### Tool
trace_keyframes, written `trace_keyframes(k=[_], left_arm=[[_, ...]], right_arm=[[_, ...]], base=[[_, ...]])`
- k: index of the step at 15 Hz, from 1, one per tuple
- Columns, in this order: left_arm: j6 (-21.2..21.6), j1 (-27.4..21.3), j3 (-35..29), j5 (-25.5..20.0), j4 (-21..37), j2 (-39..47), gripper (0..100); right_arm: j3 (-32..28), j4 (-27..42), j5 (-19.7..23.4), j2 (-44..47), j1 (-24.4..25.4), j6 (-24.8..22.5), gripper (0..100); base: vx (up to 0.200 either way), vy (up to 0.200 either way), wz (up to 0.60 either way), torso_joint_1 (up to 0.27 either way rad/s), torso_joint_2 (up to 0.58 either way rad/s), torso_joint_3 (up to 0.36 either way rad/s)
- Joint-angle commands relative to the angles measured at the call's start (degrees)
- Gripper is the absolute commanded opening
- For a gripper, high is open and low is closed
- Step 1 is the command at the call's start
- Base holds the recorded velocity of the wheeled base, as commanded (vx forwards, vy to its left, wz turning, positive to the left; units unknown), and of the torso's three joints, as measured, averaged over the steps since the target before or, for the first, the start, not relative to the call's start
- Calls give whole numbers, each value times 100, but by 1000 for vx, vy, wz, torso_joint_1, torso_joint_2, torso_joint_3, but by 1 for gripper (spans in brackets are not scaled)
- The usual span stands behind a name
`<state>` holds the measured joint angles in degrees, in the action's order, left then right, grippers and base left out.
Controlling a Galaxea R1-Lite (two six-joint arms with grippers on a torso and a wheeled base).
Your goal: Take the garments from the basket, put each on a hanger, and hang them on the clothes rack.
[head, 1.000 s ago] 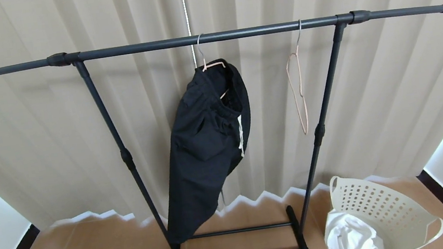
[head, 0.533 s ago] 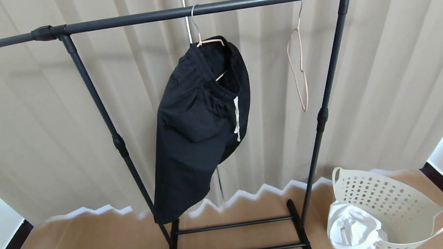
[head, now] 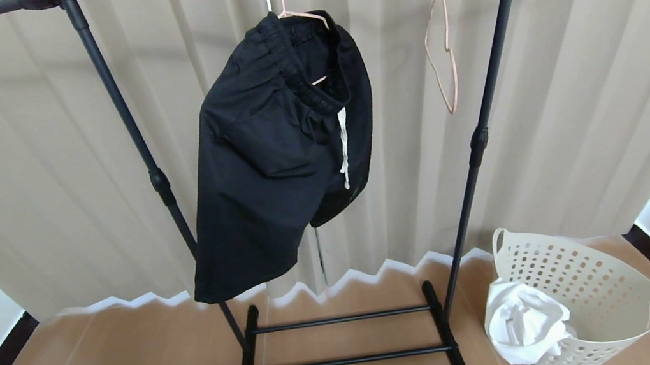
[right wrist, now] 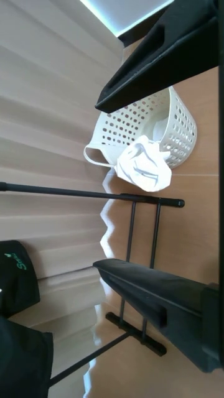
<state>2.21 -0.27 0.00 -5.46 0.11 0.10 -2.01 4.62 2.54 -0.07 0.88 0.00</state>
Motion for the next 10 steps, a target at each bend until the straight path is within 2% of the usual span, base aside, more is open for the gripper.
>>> trace_keyframes(k=[1,7,10], left_arm=[[-1,0,0,1,-2,8,100],[-1,0,0,1,-2,8,100],[-1,0,0,1,-2,8,100]], right_arm=[[-1,-5,1,7,0,0,100],[-1,-5,1,7,0,0,100],[-1,-5,1,7,0,0,100]], base=[[0,0,0,-71,227,159],[0,0,0,-8,36,24],[0,0,-600,-6,4,4]])
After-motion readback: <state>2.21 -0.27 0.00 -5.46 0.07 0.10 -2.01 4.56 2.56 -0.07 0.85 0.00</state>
